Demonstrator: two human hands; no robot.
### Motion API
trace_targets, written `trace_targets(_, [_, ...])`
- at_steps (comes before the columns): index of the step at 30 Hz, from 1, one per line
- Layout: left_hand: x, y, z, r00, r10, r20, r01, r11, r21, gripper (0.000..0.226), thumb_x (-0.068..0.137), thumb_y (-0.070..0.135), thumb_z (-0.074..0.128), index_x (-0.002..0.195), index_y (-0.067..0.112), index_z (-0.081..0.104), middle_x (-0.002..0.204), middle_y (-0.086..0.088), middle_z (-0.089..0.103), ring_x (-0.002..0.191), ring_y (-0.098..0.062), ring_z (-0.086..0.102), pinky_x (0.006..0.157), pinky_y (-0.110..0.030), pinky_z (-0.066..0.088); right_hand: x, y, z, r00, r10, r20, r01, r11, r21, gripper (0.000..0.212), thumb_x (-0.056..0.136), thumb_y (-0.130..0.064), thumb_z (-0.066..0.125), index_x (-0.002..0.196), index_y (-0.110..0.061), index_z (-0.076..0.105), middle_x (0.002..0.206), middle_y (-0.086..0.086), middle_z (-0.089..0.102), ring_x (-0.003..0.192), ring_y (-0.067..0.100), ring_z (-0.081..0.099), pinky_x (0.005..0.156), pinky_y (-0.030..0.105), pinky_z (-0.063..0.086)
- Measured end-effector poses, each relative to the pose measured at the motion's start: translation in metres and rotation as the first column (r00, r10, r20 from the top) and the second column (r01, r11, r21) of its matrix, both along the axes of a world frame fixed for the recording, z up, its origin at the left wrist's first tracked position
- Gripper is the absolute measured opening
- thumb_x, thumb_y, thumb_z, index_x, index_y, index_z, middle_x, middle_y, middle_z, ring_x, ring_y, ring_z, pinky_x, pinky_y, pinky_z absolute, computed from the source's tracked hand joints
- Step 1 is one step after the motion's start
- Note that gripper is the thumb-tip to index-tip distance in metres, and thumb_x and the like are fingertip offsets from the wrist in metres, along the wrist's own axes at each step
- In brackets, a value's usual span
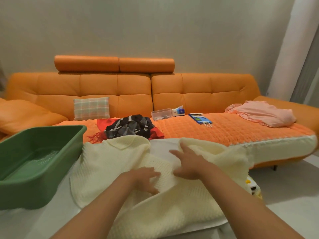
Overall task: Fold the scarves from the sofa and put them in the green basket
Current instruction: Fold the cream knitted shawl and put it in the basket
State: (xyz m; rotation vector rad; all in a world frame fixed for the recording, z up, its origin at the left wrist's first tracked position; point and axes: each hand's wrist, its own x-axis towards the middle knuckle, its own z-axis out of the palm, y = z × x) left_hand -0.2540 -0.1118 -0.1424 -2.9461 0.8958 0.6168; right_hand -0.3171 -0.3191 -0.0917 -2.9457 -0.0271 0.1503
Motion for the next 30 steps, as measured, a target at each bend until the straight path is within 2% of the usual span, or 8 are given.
trace_targets(4, [0.013,0.001,-0.006,0.991,0.134,0.015,-0.135,0.985,0.104,0.102,0.076,0.085,0.047,0.156,0.041,0.002,0.165,0.003,-0.011,0.152,-0.030,-0.004,0.121,-0.052,0.006,0.011,0.003,-0.024,0.983,0.060,-0.173,-0.058,0.998,0.018,0.083,0.084,-0.050,0.066,0.155,-0.039,0.025,0.167,-0.002,0.008,0.153,0.020,0.009,0.122,0.046,0.016])
trace_targets(7, [0.027,0.005,-0.009,0.962,0.249,0.109,-0.262,0.956,0.129,0.101,0.076,0.090,0.030,0.157,0.035,0.007,0.166,0.000,-0.005,0.152,-0.030,0.004,0.120,-0.053,0.012,0.020,-0.005,-0.017,0.982,0.033,0.188,-0.064,0.985,0.160,0.054,0.090,-0.041,0.062,0.142,-0.039,0.048,0.158,-0.009,0.034,0.149,0.015,0.022,0.123,0.044,0.007])
trace_targets(9, [0.040,0.009,-0.013,0.937,0.314,0.150,-0.330,0.939,0.099,0.095,0.077,0.085,0.021,0.156,0.034,0.019,0.165,-0.001,0.010,0.150,-0.029,0.015,0.117,-0.055,0.021,0.025,-0.016,-0.011,0.946,-0.053,0.320,0.043,0.998,0.036,0.053,0.089,-0.054,0.057,0.140,-0.045,0.046,0.162,-0.008,0.025,0.153,0.018,0.008,0.119,0.061,-0.005])
trace_targets(13, [0.044,-0.001,-0.008,0.938,0.280,0.206,-0.285,0.959,-0.008,0.063,0.088,0.053,0.035,0.144,0.026,0.044,0.154,-0.001,0.039,0.139,-0.027,0.038,0.111,-0.046,0.035,0.023,-0.033,-0.030,0.970,-0.244,0.007,0.242,0.959,-0.147,0.109,0.068,-0.088,0.054,0.154,-0.050,0.000,0.164,0.006,-0.021,0.149,0.036,-0.023,0.107,0.076,-0.008])
trace_targets(17, [0.028,-0.030,0.014,0.936,0.173,0.306,-0.113,0.973,-0.202,0.034,0.088,0.032,0.044,0.120,0.025,0.054,0.132,0.001,0.055,0.119,-0.022,0.053,0.101,-0.039,0.043,0.024,-0.025,-0.038,0.954,-0.292,-0.064,0.289,0.956,-0.052,0.091,0.080,-0.049,0.068,0.154,-0.042,0.017,0.151,0.012,0.027,0.138,0.040,0.032,0.110,0.058,0.030])
trace_targets(21, [0.019,-0.036,0.016,0.975,0.220,0.015,-0.192,0.881,-0.433,0.093,0.079,0.057,0.062,0.155,0.034,0.015,0.138,0.004,0.052,0.115,-0.017,0.054,0.093,-0.033,0.044,0.028,-0.019,-0.028,0.939,-0.268,0.217,0.196,0.932,0.305,0.050,0.082,-0.013,0.059,0.130,-0.028,0.061,0.121,0.003,0.059,0.113,0.025,0.059,0.092,0.033,0.048])
trace_targets(26, [0.019,-0.031,0.036,0.899,0.356,0.256,-0.024,0.622,-0.782,0.053,0.092,0.019,0.061,0.140,0.037,0.046,0.114,0.001,0.067,0.101,-0.021,0.062,0.079,-0.031,0.048,0.022,-0.017,-0.002,0.881,-0.320,0.348,-0.065,0.647,0.760,0.051,0.082,-0.013,0.066,0.129,-0.032,0.061,0.122,-0.012,0.060,0.107,0.010,0.056,0.085,0.026,0.044])
trace_targets(30, [0.015,-0.035,0.056,0.939,0.291,0.183,0.052,0.408,-0.912,0.058,0.090,0.020,0.064,0.139,0.043,0.043,0.111,0.012,0.063,0.094,-0.006,0.061,0.076,-0.026,0.051,0.020,-0.026,0.005,0.907,-0.409,0.104,0.064,0.377,0.924,0.034,0.091,-0.037,0.063,0.123,-0.026,0.063,0.121,-0.002,0.066,0.109,0.021,0.062,0.095,0.045,0.052])
